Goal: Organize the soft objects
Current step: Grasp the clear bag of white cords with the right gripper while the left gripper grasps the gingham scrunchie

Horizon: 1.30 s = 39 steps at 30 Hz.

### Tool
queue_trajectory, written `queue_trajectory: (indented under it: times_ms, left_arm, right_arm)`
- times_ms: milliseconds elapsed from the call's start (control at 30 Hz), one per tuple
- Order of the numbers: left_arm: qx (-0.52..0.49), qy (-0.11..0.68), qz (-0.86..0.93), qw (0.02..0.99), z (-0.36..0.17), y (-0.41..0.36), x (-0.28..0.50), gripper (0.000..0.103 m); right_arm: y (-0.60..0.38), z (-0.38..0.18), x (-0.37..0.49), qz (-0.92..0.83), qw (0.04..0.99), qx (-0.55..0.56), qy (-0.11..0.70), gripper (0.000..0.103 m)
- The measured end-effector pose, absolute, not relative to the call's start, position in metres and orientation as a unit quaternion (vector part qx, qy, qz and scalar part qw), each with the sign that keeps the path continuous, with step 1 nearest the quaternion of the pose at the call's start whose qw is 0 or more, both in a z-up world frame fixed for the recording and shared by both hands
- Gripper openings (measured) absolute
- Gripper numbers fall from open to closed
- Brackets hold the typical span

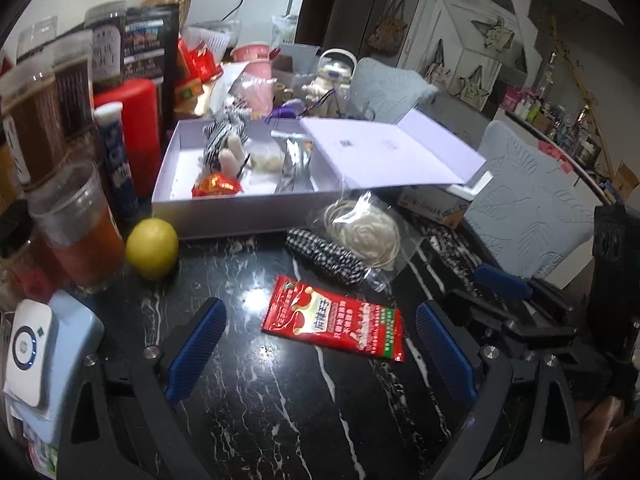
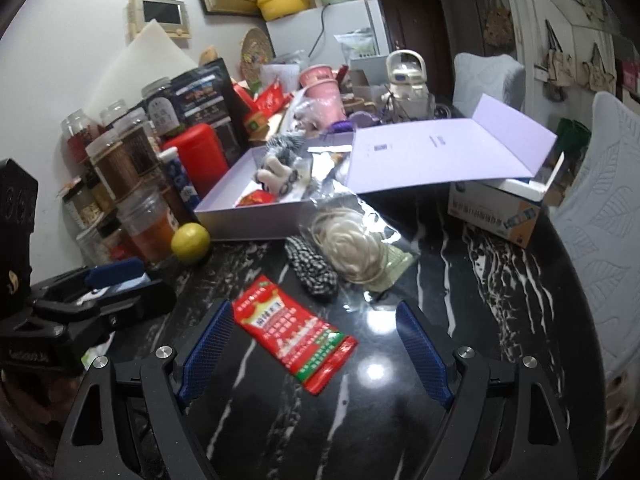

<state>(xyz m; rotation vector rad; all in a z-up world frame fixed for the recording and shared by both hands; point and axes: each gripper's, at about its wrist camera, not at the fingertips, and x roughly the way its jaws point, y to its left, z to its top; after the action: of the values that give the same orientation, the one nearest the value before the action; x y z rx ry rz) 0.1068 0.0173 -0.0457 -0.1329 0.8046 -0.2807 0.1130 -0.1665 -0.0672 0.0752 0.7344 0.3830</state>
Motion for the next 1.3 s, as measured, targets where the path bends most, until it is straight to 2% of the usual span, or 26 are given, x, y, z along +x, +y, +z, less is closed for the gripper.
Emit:
queue_trajectory:
  times_ms: [200, 567, 700, 767, 867, 900, 933, 1000, 1300]
  left_arm:
    - [-0.07, 0.42, -0.125, 0.896, -0.061, 0.015, 0.133, 0.097]
    - [-0.057, 0.424, -0.118, 0.896, -0.068, 0.007, 0.179, 0.097]
    - [-0.055, 0.43, -0.115, 0.894, -0.073, 0.006, 0.191, 0.097]
    - [-0.051, 0.433, -0.115, 0.893, -0.076, 0.005, 0.196, 0.097]
    - [-0.047, 0.438, -0.111, 0.891, -0.081, 0.003, 0.203, 0.097]
    - [-0.046, 0.441, -0.111, 0.89, -0.082, 0.002, 0.205, 0.097]
    - [-0.045, 0.444, -0.112, 0.888, -0.085, 0.001, 0.207, 0.097]
    - [-0.046, 0.451, -0.116, 0.884, -0.09, -0.003, 0.211, 0.097]
    - [-0.033, 0.46, -0.13, 0.878, -0.104, -0.023, 0.217, 0.097]
  right_arm:
    - [-0.177, -0.078, 0.146, 0.189, 0.908, 0.034, 0.373, 0.084]
    - [-0.182, -0.099, 0.223, 0.21, 0.896, 0.021, 0.391, 0.082]
    - [-0.18, -0.11, 0.249, 0.244, 0.878, 0.027, 0.412, 0.065]
    - [-0.175, -0.116, 0.257, 0.261, 0.866, 0.028, 0.426, 0.06]
    - [-0.169, -0.121, 0.259, 0.292, 0.851, 0.032, 0.435, 0.037]
    - [-0.168, -0.121, 0.257, 0.307, 0.847, 0.038, 0.433, 0.023]
    - [-0.168, -0.12, 0.255, 0.314, 0.845, 0.042, 0.43, 0.017]
    - [-0.167, -0.118, 0.25, 0.314, 0.847, 0.04, 0.427, 0.014]
    - [-0.199, -0.086, 0.216, 0.28, 0.869, 0.077, 0.4, 0.014]
